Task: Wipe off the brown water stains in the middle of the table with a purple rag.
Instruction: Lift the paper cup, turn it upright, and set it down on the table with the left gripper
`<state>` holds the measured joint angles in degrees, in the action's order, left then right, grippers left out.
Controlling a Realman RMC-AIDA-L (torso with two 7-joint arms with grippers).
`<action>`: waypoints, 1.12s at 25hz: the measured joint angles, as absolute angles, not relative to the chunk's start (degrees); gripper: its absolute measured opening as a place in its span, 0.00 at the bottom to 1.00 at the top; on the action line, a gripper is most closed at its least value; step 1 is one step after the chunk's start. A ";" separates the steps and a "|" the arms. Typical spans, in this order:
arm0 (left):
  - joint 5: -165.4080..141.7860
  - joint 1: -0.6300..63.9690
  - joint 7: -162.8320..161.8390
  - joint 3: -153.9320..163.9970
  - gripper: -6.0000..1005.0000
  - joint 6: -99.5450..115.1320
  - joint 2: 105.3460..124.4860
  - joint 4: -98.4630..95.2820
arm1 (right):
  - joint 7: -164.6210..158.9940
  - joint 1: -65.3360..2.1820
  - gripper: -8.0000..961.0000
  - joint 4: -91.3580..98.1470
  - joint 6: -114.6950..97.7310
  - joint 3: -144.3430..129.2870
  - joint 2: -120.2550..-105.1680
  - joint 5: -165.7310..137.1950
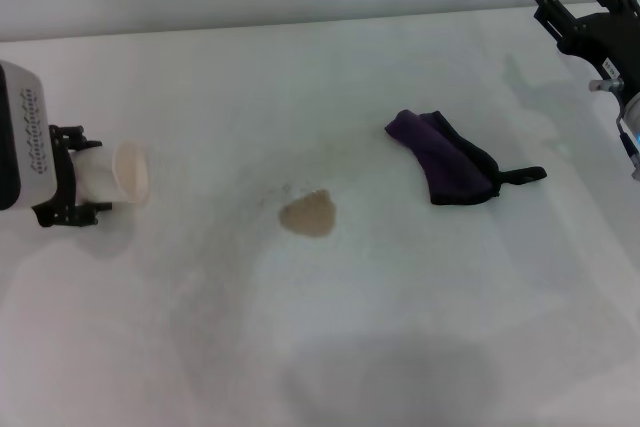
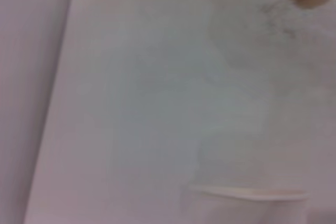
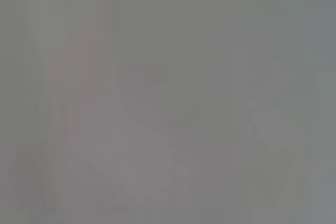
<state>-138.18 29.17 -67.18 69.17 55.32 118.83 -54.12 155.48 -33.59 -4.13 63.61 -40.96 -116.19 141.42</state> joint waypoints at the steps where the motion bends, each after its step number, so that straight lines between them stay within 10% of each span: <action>1: -137.64 29.01 -67.18 69.08 0.82 54.55 118.88 -54.02 | 155.48 -33.58 0.90 -4.13 63.62 -40.95 -116.19 141.42; 28: -47.34 25.65 -36.39 67.97 0.75 62.61 119.33 -14.33 | 155.48 -34.21 0.90 -3.60 63.29 -40.94 -116.19 141.81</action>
